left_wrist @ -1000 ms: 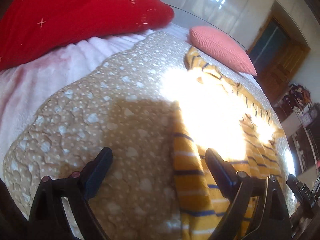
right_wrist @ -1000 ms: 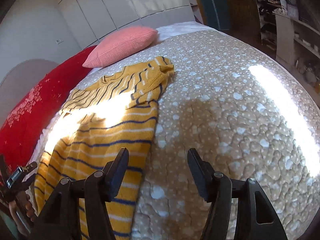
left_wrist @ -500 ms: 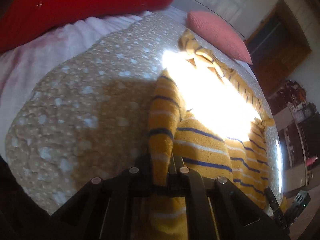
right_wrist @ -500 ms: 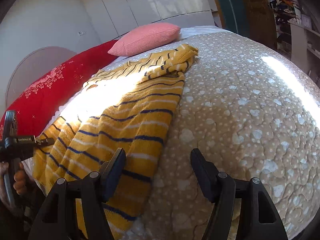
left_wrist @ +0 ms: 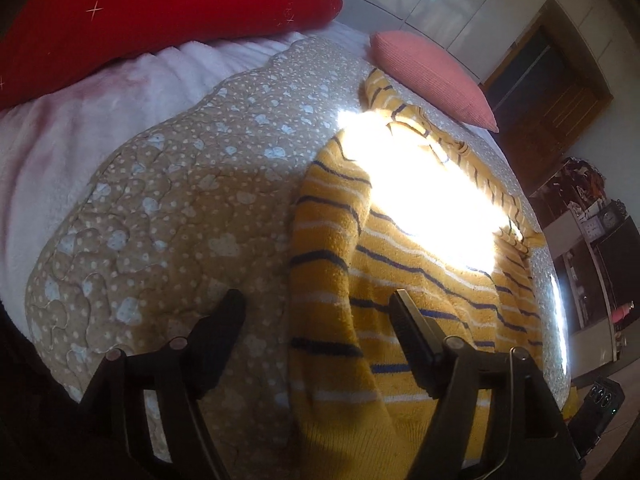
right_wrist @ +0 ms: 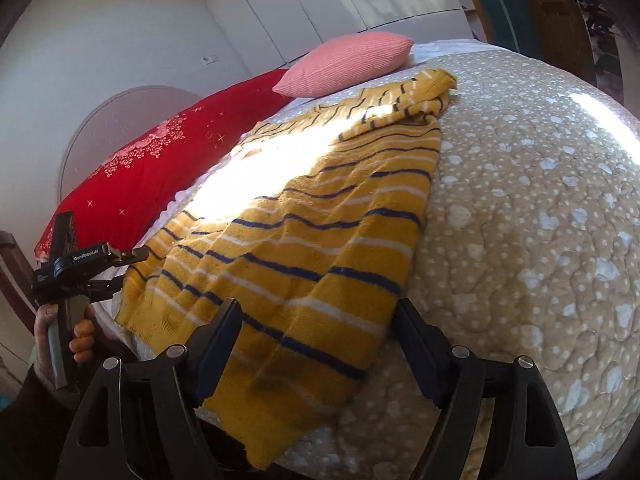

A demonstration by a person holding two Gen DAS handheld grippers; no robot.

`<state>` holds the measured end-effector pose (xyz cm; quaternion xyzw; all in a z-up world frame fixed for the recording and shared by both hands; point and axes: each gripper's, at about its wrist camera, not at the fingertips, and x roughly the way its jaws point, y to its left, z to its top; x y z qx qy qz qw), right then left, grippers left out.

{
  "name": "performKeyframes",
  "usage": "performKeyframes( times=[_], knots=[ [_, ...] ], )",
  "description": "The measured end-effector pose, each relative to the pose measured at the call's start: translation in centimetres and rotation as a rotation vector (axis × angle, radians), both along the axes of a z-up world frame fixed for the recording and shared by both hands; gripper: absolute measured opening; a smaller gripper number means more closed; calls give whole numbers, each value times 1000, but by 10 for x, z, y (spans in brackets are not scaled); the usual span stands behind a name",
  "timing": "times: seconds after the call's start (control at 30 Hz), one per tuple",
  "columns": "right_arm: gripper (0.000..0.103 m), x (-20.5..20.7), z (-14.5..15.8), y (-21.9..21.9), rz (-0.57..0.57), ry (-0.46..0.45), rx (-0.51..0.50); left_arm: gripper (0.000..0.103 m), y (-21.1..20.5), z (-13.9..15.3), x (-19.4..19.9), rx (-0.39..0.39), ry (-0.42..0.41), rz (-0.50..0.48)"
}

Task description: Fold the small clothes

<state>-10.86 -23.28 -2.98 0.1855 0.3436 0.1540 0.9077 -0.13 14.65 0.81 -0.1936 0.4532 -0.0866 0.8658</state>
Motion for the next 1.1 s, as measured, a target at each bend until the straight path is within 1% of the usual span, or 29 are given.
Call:
performKeyframes(
  times=[0.03,0.1,0.17,0.23,0.27,0.3,0.33,0.37,0.4,0.43,0.47,0.5,0.53,0.57,0.6,0.63,0.73,0.83,0.9,1.0,1.1],
  knots=[
    [82,3,1,4,9,-6,6,79,-4,0,2,-9,-5,-18],
    [82,11,0,10,38,-5,44,80,-14,-1,5,-45,-8,-74],
    [83,19,-2,17,35,-10,69,86,-28,-4,6,-70,-2,-127],
    [86,25,-5,23,13,-18,74,89,-41,-5,3,-50,-22,-152],
    [88,25,-6,26,-5,-28,81,90,-47,-6,1,-25,-27,-154],
    [90,25,-6,28,-18,-36,81,89,-51,-6,0,4,-28,-152],
    [90,24,-6,31,-23,-38,66,86,-54,-6,-1,32,-25,-150],
    [89,24,-6,33,-19,-34,43,63,-55,-6,-1,69,-15,-132],
    [82,23,-5,34,-24,-24,16,43,-54,-5,-1,110,3,-100],
    [61,24,-4,30,-43,-6,-10,6,-48,-6,0,122,28,-78],
    [47,25,-5,24,-58,14,-13,8,-39,-8,2,62,52,-70],
    [20,27,-6,13,-50,35,39,8,-29,-8,1,-2,68,-48],
    [15,28,-11,-1,-40,61,126,7,-21,-9,0,-42,87,-31],
    [13,27,-15,-13,-42,82,207,7,-17,-7,-3,-71,99,-21],
    [12,25,-17,-22,-52,97,252,7,-15,-5,-6,-90,102,-20],
    [11,22,-17,-26,-57,100,266,7,-15,-1,-11,-97,96,-28],
    [10,8,-5,-27,-47,78,233,7,-25,13,-32,-81,75,-63],
    [10,-12,10,-30,-47,48,260,7,-36,21,-56,-86,83,-115],
    [10,-28,17,-34,-54,33,281,7,-39,21,-73,-92,97,-137],
    [10,-49,21,-39,-63,35,259,7,-37,18,-94,-64,105,-134],
    [10,-61,18,-43,-67,61,236,7,-29,14,-104,-61,113,-122]
  ],
)
